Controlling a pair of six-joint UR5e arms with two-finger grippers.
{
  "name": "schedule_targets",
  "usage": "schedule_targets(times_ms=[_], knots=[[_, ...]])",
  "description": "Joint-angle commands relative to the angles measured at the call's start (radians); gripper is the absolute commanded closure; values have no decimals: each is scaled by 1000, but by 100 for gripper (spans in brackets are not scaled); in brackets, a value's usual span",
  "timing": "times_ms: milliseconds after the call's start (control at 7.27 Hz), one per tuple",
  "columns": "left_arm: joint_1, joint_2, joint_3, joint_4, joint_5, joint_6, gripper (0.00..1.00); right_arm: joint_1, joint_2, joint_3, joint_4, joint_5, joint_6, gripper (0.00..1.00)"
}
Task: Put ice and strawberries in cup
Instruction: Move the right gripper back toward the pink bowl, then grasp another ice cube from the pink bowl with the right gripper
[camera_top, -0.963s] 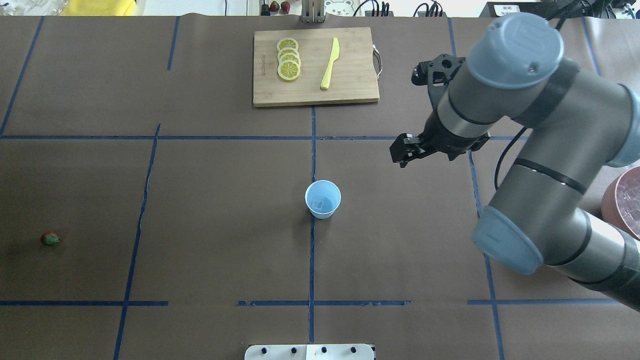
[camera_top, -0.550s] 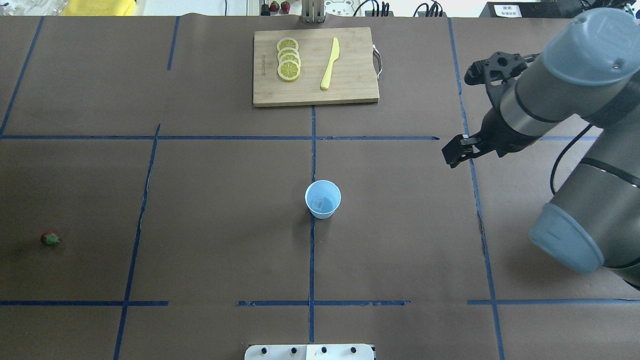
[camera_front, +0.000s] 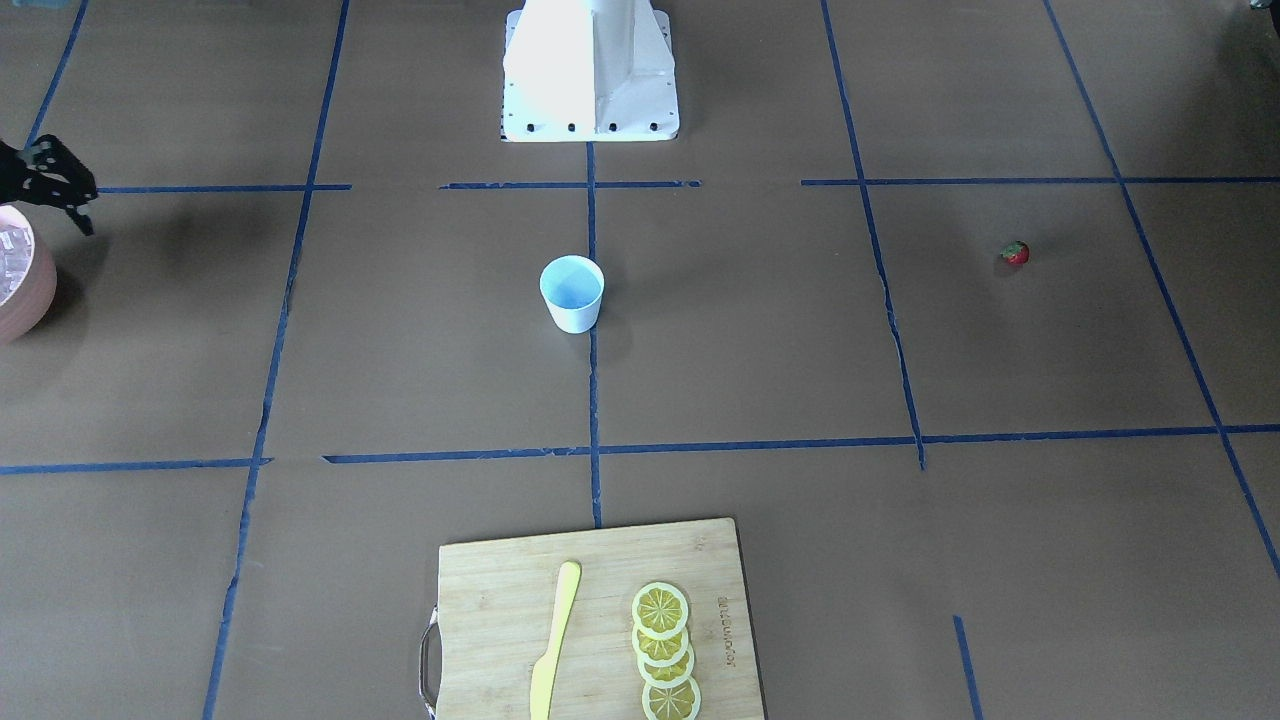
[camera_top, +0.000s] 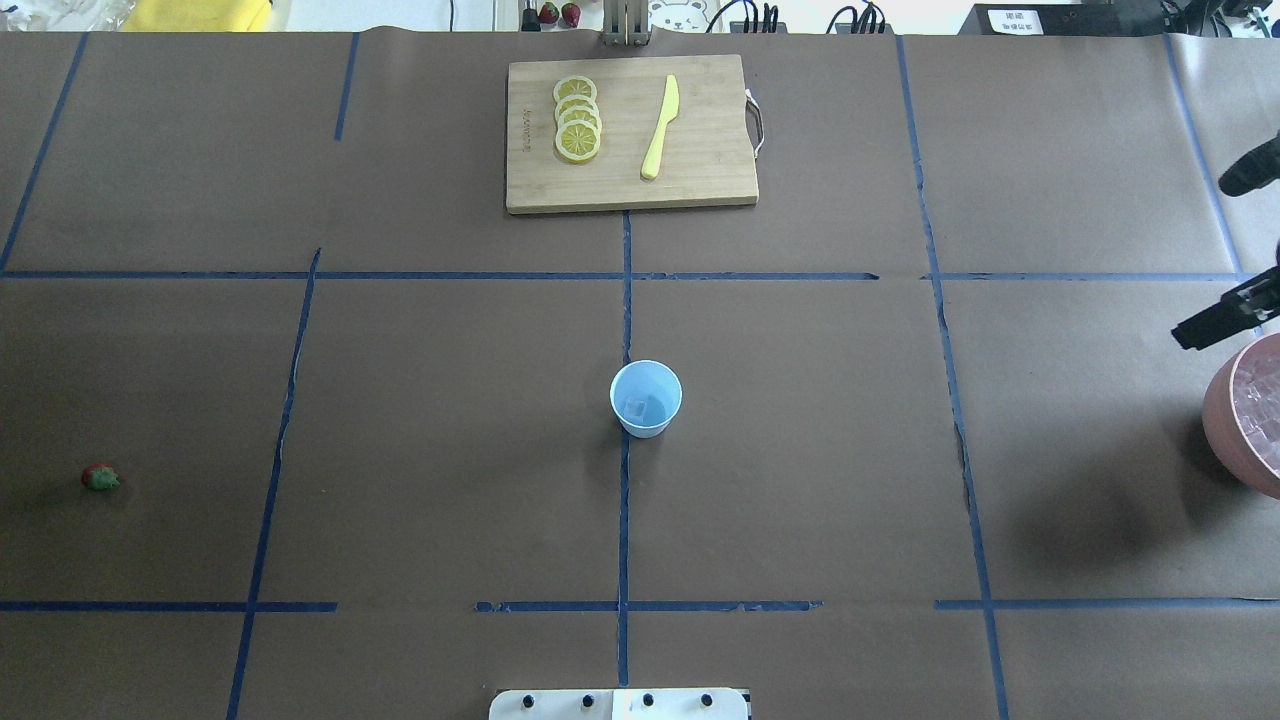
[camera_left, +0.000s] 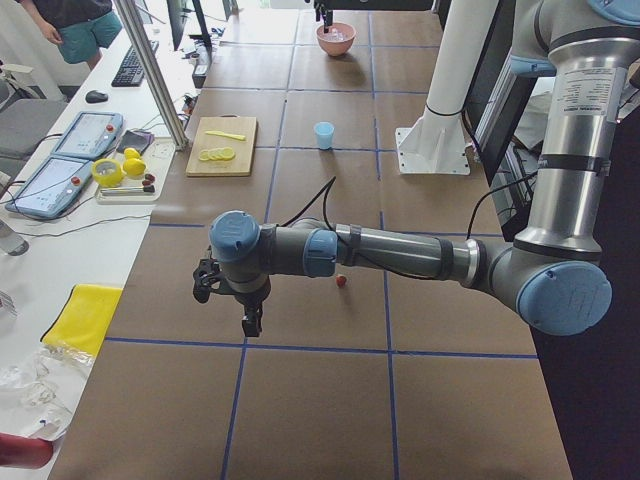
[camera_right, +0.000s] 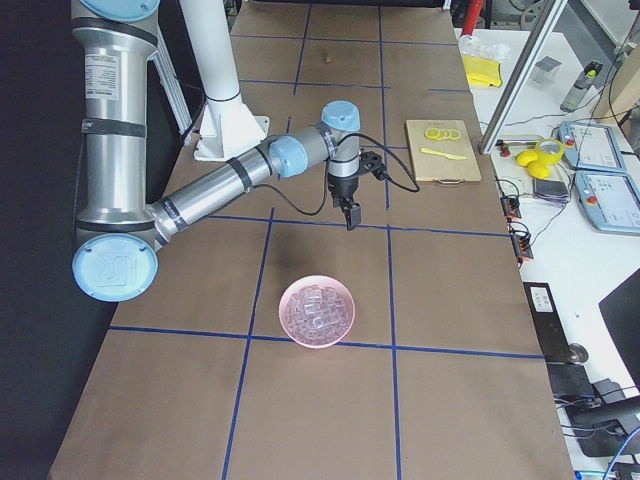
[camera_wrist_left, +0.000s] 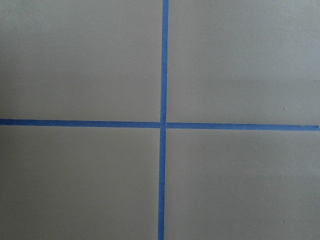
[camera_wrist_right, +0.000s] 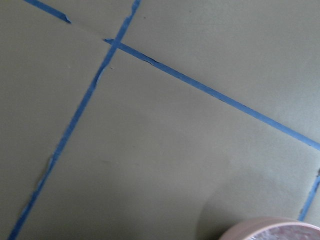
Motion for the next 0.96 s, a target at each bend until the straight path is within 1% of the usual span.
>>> schedule_targets(times_ms=[0,138,275,412,550,688,825], knots=[[0,-1,-3,-1,0,-2,0,127,-43,-88,8,48,-237,1],[0,-1,-11,1,0,-3,0,147,-43,-118,8,49,-298,1],[0,-1,-14,1,0,-3,0,149,-45,-138,9,50,-320,1],[0,-1,-14,1,0,-3,0,150,-46,-161,21,50,-355,6],[0,1,-17,1,0,-3,0,158,-63,-195,56,53,-397,6],[0,1,-20,1,0,-3,0,161,-92,-247,140,81,-421,5],[0,1,-24,1,0,-3,0,161,-135,-301,258,99,-419,5]])
